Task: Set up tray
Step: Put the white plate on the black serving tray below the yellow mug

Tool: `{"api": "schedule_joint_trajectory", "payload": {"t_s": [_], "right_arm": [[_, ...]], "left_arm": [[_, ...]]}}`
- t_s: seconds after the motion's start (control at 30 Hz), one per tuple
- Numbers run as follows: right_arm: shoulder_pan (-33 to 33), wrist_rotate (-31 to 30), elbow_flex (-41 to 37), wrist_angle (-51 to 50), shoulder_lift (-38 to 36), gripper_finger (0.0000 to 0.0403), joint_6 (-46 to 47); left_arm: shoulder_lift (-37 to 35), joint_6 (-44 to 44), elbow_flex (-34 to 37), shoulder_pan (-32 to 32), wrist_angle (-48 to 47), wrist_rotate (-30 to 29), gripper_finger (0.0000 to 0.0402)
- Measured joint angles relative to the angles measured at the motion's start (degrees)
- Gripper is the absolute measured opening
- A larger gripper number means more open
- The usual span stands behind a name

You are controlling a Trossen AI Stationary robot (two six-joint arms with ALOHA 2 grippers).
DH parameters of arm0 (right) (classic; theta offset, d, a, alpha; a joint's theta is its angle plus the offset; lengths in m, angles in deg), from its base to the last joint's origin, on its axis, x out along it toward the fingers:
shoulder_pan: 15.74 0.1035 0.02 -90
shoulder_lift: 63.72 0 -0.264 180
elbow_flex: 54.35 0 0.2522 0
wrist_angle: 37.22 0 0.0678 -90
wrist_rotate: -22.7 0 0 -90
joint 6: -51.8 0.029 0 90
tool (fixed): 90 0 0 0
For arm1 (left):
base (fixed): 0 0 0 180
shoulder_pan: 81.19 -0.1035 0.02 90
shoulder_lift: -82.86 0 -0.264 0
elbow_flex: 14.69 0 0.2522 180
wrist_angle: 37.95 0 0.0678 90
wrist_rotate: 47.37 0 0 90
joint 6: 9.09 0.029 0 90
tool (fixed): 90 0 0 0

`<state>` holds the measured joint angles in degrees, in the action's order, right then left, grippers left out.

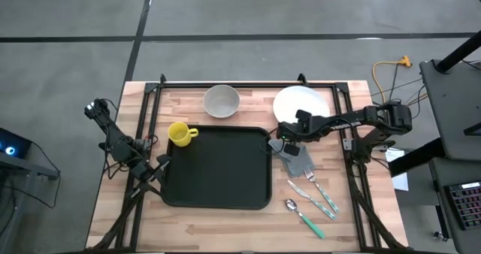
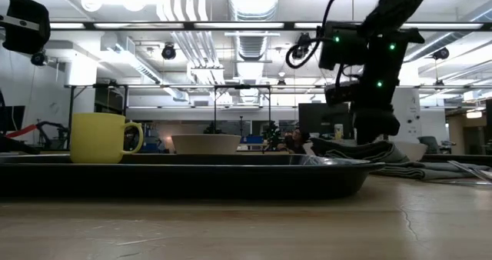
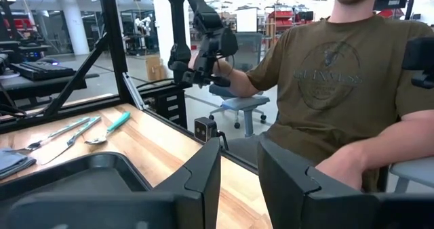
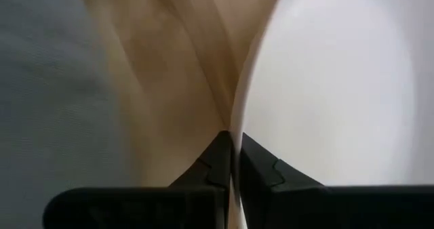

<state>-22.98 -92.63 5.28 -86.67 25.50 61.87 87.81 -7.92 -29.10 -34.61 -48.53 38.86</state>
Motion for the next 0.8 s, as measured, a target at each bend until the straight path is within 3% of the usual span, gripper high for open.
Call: {"api": "schedule_joint_trajectory", "payload": {"t_s": [0.33, 0.8], "right_arm": [[7.30, -2.12, 7.17, -4.95, 0.00, 0.0008, -0.26], [20.43, -1.81, 14.14, -6.53, 0.17, 0.0008, -9.69]], "left_arm": [[0.00, 0.00, 0.00, 0.00, 0.00, 0.00, 0.0079], [0.00, 0.00, 0.00, 0.01, 0.00, 0.00, 0.0079]]}}
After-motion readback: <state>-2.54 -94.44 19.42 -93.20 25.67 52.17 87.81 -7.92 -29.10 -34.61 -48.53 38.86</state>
